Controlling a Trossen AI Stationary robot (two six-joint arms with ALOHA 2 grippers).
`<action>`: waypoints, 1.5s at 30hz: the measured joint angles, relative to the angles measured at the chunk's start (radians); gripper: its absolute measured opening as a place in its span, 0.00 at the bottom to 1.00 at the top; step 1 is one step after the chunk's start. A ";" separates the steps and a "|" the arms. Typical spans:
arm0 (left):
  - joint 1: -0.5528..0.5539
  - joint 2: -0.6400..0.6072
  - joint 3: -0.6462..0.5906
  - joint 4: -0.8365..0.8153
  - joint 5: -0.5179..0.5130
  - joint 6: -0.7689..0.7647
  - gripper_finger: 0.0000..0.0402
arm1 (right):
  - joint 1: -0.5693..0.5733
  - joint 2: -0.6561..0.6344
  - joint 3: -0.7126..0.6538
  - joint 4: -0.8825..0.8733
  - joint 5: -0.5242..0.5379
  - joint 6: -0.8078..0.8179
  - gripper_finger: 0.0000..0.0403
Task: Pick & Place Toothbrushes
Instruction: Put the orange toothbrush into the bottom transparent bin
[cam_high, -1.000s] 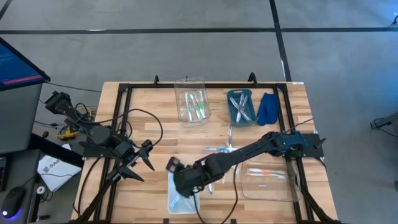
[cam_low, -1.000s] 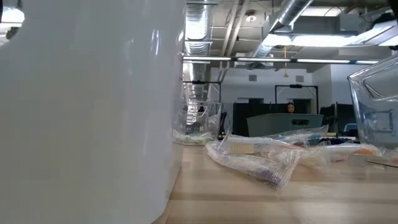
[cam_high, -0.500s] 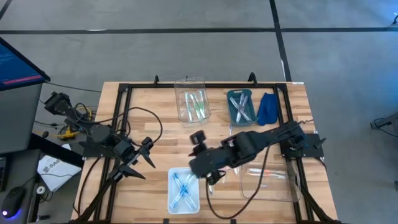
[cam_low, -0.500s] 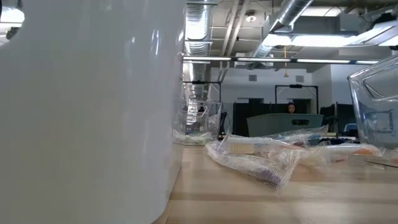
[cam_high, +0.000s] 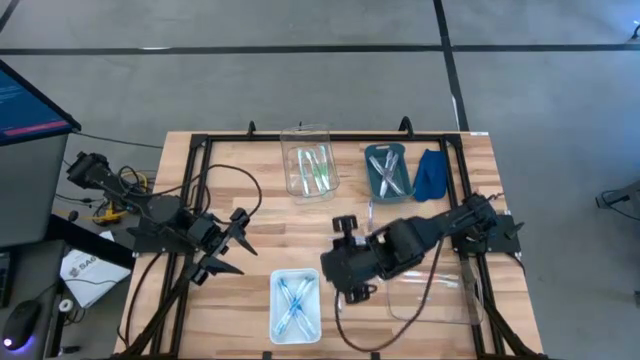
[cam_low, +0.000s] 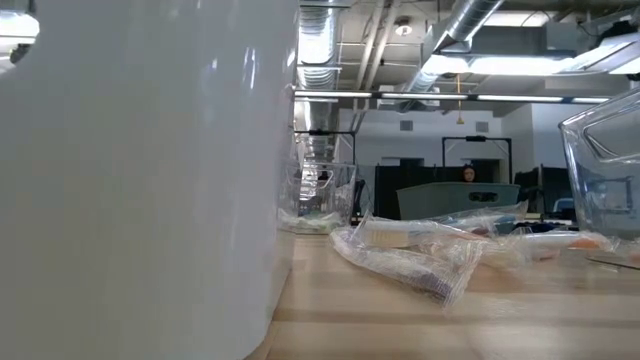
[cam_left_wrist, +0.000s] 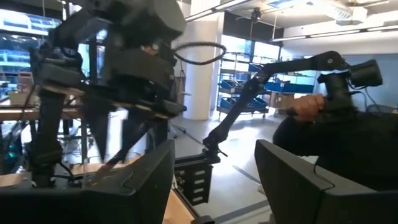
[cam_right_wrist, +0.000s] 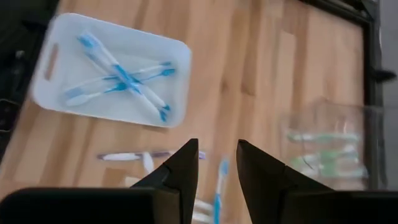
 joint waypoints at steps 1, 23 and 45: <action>0.001 0.000 0.000 0.000 0.000 0.008 0.54 | 0.009 0.000 -0.013 0.017 0.000 -0.005 0.26; 0.002 0.000 0.000 0.015 0.000 0.061 0.54 | 0.039 -0.506 -0.959 0.867 0.022 0.049 0.26; 0.099 0.010 0.000 0.040 -0.131 0.091 0.54 | -0.110 -0.647 -1.239 1.746 0.023 -0.072 0.26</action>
